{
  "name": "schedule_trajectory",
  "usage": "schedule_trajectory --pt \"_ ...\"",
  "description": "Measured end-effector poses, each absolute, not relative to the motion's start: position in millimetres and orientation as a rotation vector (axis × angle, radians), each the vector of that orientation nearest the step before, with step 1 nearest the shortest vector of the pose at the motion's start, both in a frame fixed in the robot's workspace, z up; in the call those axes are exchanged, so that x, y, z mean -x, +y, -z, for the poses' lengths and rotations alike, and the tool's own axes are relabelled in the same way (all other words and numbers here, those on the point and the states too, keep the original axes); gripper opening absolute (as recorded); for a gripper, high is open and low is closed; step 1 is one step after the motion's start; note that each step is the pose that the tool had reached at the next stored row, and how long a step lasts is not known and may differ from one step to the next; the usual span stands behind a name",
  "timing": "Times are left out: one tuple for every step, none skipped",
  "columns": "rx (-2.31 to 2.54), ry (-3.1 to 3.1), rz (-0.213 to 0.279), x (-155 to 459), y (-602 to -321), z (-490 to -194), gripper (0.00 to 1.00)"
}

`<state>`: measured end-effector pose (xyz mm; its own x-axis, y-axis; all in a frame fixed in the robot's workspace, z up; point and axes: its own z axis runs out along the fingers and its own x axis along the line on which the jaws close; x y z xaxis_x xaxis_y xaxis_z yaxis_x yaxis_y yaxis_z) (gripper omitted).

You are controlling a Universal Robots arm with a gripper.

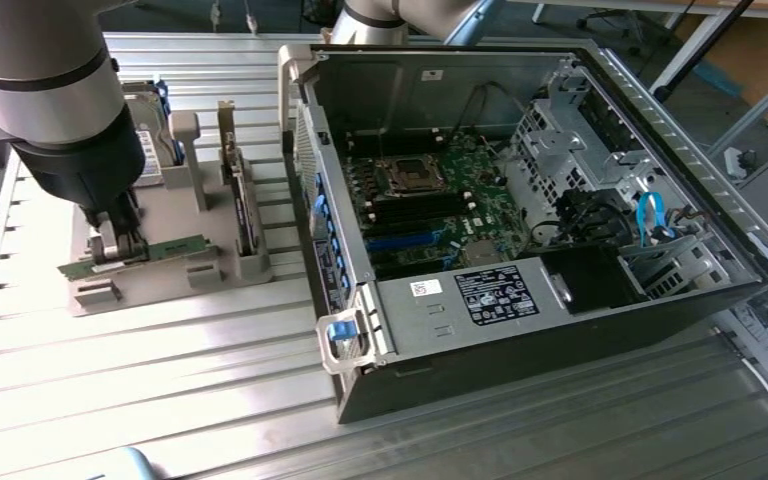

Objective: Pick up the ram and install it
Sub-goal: 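Pick up the ram and move it above insertion slot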

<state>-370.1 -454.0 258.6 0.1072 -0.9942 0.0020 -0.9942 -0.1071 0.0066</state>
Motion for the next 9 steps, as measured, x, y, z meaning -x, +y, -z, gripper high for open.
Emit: schedule_trajectory --pt "-2.333 -2.095 0.005 370.2 -454.0 -260.4 0.14" --pt "-2.333 -2.095 0.005 370.2 -454.0 -261.4 0.14" --pt "-2.333 -2.095 0.005 370.2 -454.0 -262.0 0.14" --pt "-2.333 -2.095 0.005 370.1 -454.0 -262.8 0.14" --pt "-2.333 -2.095 0.005 370.2 -454.0 -263.5 0.14" --pt "-2.333 -2.095 0.005 370.1 -454.0 -264.4 0.14" --pt "-2.333 -2.095 0.005 370.2 -454.0 -265.0 0.14" --pt "-2.333 -2.095 0.005 370.2 -454.0 -265.8 0.14" --pt "-2.333 -2.095 0.005 370.2 -454.0 -266.4 0.14"
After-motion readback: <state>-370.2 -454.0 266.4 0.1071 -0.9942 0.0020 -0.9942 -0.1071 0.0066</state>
